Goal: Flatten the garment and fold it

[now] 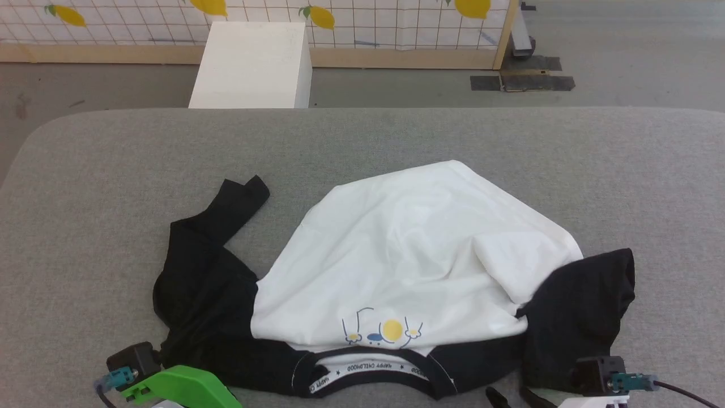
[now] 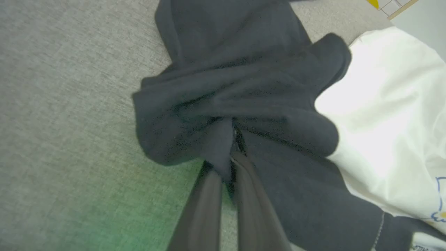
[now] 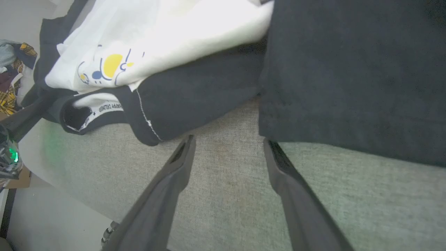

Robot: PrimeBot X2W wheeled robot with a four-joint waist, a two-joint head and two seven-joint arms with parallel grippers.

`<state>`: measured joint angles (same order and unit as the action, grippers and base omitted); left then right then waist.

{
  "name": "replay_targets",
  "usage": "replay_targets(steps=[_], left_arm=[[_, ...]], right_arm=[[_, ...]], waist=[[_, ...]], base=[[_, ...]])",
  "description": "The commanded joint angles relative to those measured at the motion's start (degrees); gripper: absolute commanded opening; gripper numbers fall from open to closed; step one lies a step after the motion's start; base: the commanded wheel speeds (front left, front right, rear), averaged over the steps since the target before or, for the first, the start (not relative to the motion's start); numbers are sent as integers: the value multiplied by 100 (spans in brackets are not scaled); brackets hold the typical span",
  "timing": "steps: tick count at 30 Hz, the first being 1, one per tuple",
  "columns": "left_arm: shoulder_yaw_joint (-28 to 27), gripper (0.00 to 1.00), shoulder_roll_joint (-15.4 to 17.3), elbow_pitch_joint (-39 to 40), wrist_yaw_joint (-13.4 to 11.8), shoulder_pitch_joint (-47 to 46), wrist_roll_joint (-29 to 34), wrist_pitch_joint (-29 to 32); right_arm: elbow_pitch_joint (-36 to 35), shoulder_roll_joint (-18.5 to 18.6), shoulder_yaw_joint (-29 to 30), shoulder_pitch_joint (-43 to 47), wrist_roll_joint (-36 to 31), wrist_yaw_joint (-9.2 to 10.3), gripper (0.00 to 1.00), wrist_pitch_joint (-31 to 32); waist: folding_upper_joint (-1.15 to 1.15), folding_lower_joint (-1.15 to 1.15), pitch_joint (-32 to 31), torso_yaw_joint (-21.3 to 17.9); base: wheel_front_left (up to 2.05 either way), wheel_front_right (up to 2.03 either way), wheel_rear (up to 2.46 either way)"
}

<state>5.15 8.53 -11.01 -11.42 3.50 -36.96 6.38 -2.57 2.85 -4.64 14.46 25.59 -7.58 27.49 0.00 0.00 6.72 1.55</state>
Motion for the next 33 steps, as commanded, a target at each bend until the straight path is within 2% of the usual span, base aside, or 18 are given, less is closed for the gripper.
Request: replay_targets(steps=[1,6,9,15,22,24,27,30,33], left_arm=[[-39,0,59,-14,-52,39,-16,-46],[11,0,39,-50,-5,-1,-20,-92],[69,0,12,-87,37,-23,-24,-102],[204,0,-44,-185,129,-92,-27,-109],[311,0,-61,-265,198,-126,-28,-100],[346,0,-60,-282,210,-129,-19,-87],[374,0,-65,-280,223,-123,-27,-87],[369,0,-54,-258,221,-107,-39,-98],[367,0,-42,-239,215,-115,-51,-95]], right_arm=[[112,3,-34,-131,48,9,100,-111],[667,3,166,-451,45,9,100,-622],[1014,3,193,-622,384,9,100,-807],[1557,3,-96,-908,871,9,100,-1041],[1814,3,-348,-1091,1246,9,100,-1249],[1812,3,-379,-1092,1057,9,100,-1201],[1448,3,-367,-1004,205,9,100,-1020],[688,10,-380,-800,-783,9,100,-673],[-194,192,-478,-469,-1382,9,100,-129]], waist=[[0,0,21,23],[0,0,51,84],[0,0,49,119],[0,0,24,199],[0,0,-10,276],[0,0,-20,304],[0,0,-15,317],[0,0,12,281],[0,0,44,245]], base=[[0,0,0],[0,0,0],[0,0,0],[0,0,0],[0,0,0],[0,0,0],[0,0,0],[0,0,0],[0,0,0]])
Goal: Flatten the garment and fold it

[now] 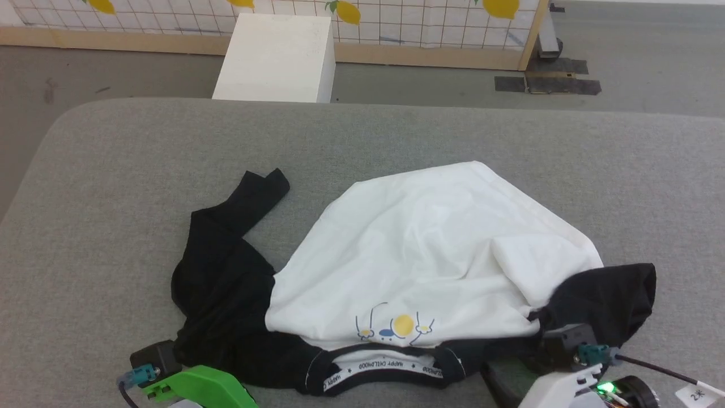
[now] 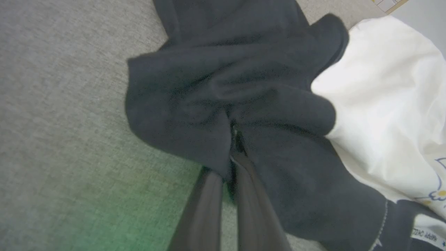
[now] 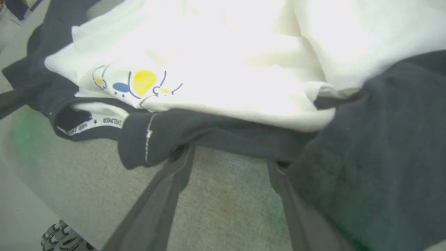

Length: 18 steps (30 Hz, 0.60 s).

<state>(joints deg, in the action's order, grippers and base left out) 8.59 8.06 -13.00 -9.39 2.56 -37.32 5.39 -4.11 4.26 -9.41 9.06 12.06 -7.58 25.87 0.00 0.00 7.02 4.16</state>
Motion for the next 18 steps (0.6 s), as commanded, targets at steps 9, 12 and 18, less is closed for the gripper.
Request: replay_targets(steps=[9,12,18], left_arm=[[40,0,1,-84,26,-92,-60,-5],[38,0,19,-102,25,-100,-69,-3],[45,0,41,-107,16,-123,-84,7]], right_arm=[[-1678,576,-66,884,-504,9,100,937],[-1921,749,-142,854,-697,9,100,632],[-1861,1126,-439,676,-1003,9,100,210]], waist=[[0,0,21,-103],[0,0,5,-131],[0,0,-16,-178]], base=[[0,0,0],[0,0,0],[0,0,0]])
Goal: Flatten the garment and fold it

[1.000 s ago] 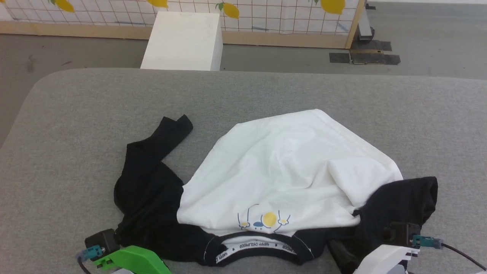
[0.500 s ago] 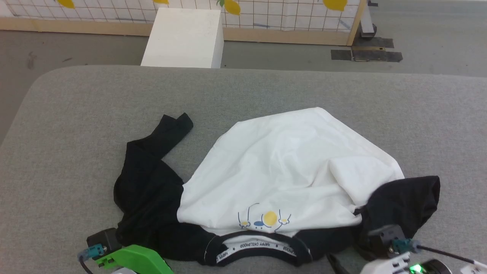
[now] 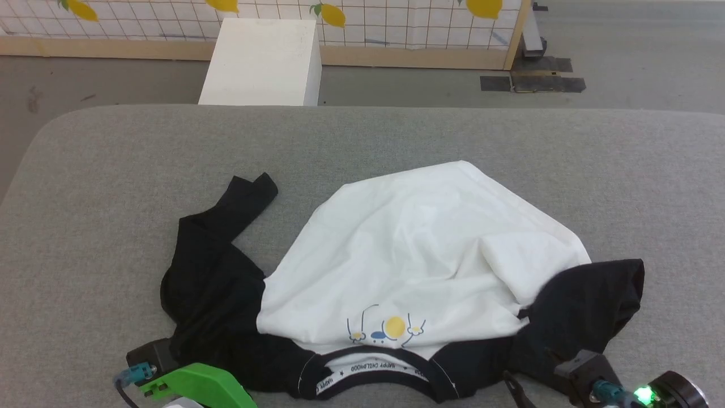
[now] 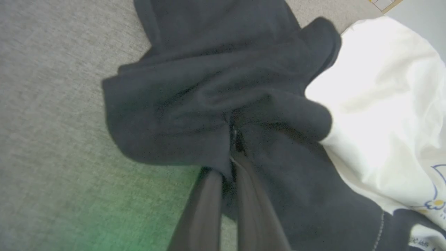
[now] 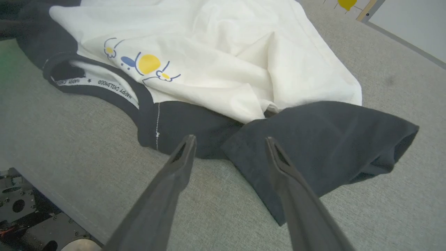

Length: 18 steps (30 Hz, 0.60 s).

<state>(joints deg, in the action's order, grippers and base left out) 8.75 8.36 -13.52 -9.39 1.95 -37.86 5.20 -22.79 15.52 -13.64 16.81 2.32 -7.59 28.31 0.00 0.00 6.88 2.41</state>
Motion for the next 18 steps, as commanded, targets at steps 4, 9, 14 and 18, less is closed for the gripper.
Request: replay_targets(steps=[4,9,14,18], left_arm=[[65,0,-13,-58,12,-73,-37,31],[104,0,-36,-70,20,-68,-53,23],[132,0,-40,-85,27,-87,-66,28],[147,0,-40,-98,25,-81,-74,21]], right_arm=[[457,-67,17,-306,-122,10,100,-16],[1251,-318,29,-689,-241,10,100,-156],[2040,-532,-8,-985,-162,10,28,-200],[2105,-917,767,-989,-184,10,0,-517]], waist=[[0,0,2,5],[0,0,18,35],[0,0,30,86],[0,0,4,119]], base=[[0,0,0],[0,0,0],[0,0,0],[0,0,0]])
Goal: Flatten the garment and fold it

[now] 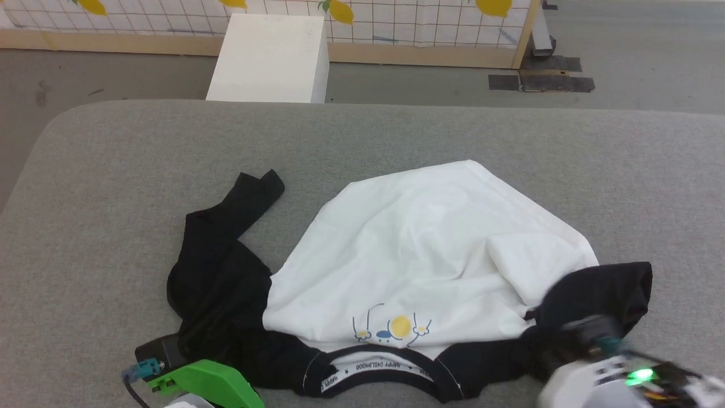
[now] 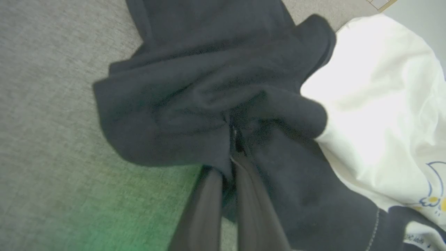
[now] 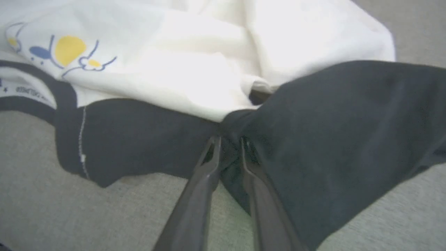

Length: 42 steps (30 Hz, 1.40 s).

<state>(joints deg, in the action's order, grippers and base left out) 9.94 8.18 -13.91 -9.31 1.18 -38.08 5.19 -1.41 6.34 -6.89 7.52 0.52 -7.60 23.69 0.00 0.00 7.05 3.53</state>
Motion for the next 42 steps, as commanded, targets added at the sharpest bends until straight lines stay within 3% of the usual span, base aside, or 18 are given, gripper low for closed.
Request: replay_targets(steps=[1,5,9,10,11,12,14,16,21,27,34,42], left_arm=[[27,0,-20,-60,15,7,-56,16],[4,0,8,-50,-5,94,-77,1],[28,0,22,-19,-9,116,-87,34],[32,0,23,-14,-9,113,-91,40],[37,0,24,-8,-12,110,-93,46],[42,0,22,-2,-15,107,-95,50],[59,0,27,4,-15,112,-94,59],[74,0,26,11,-21,124,-93,66],[103,0,42,33,-25,143,-99,88],[139,0,34,31,-14,87,-111,97],[151,0,28,14,-1,30,-145,86],[191,0,-32,-54,35,-34,-197,53]], right_arm=[[-131,-102,467,-6,-15,11,0,-164],[-527,-302,1878,200,-111,11,0,-362],[-560,-341,2824,190,-182,11,0,-267],[-502,-342,2955,170,-169,11,19,-224],[-436,-343,3100,138,-201,11,74,-206],[-382,-344,3194,117,-258,11,100,-189],[-371,-345,3228,58,-305,11,100,-239],[-518,-345,2786,117,-442,11,100,-450],[-690,75,769,510,-321,11,100,-709],[-218,709,-720,394,-347,11,100,-862],[469,1079,-1784,-395,-788,11,100,-1208],[1137,1457,-2692,-1172,-644,11,100,-852]], waist=[[0,0,-28,6],[0,0,-84,-97],[0,0,-130,-226],[0,0,-146,-252],[0,0,-161,-277],[0,0,-171,-293],[0,0,-197,-323],[0,0,-217,-337],[0,0,-212,-342],[0,0,-140,-267],[0,0,-49,-103],[0,0,68,82]], base=[[0,0,0],[0,0,0],[0,0,0],[0,0,0],[0,0,0],[0,0,0],[0,0,0],[0,0,0],[0,0,0],[0,0,0],[0,0,0],[0,0,0]])
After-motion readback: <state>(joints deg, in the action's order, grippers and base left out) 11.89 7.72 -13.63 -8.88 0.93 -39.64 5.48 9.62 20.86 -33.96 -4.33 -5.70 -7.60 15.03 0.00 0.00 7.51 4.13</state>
